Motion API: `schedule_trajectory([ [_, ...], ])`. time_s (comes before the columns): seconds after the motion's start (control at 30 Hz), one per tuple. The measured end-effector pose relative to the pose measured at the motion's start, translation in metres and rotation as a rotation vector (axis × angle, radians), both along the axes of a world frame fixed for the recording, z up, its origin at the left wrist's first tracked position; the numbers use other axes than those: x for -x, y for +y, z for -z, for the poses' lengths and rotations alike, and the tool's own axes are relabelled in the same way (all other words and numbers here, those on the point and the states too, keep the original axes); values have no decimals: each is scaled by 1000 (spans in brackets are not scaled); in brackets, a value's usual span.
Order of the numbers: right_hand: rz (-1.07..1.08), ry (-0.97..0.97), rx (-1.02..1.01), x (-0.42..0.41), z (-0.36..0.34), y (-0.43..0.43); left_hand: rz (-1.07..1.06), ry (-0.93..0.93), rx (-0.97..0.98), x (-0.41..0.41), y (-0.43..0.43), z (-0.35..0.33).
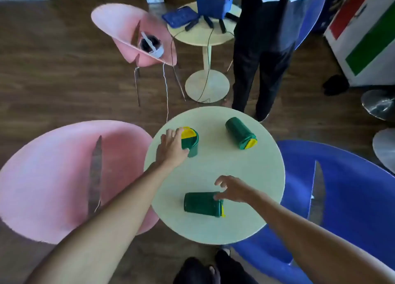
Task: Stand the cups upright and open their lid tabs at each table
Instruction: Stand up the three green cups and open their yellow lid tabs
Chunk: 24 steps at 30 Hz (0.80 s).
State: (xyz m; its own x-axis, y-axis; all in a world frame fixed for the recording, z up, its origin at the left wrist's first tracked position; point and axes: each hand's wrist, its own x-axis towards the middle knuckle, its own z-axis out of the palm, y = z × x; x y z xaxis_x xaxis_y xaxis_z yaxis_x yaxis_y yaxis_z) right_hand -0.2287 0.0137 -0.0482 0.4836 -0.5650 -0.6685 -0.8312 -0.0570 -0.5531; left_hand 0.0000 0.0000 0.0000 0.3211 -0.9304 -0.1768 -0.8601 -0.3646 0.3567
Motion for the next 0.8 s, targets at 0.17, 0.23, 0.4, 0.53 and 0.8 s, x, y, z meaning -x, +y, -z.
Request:
schedule_trajectory([
  [0.17, -188, 185, 13, -9, 42, 27, 52, 13, -122, -17, -30, 21],
  [0.23, -218, 222, 37, -13, 55, 31, 95, 15, -145, -20, -43, 34],
  [0.4, -151, 238, 42, -27, 66, 36, 257, 31, -224, -24, -65, 63],
  [0.53, -7, 208, 52, -30, 63, 43, 301, 52, -202, -29, -72, 72],
  [0.8, 58, 245, 442, -44, 43, 43, 432, 86, -162, -27, -62, 68],
])
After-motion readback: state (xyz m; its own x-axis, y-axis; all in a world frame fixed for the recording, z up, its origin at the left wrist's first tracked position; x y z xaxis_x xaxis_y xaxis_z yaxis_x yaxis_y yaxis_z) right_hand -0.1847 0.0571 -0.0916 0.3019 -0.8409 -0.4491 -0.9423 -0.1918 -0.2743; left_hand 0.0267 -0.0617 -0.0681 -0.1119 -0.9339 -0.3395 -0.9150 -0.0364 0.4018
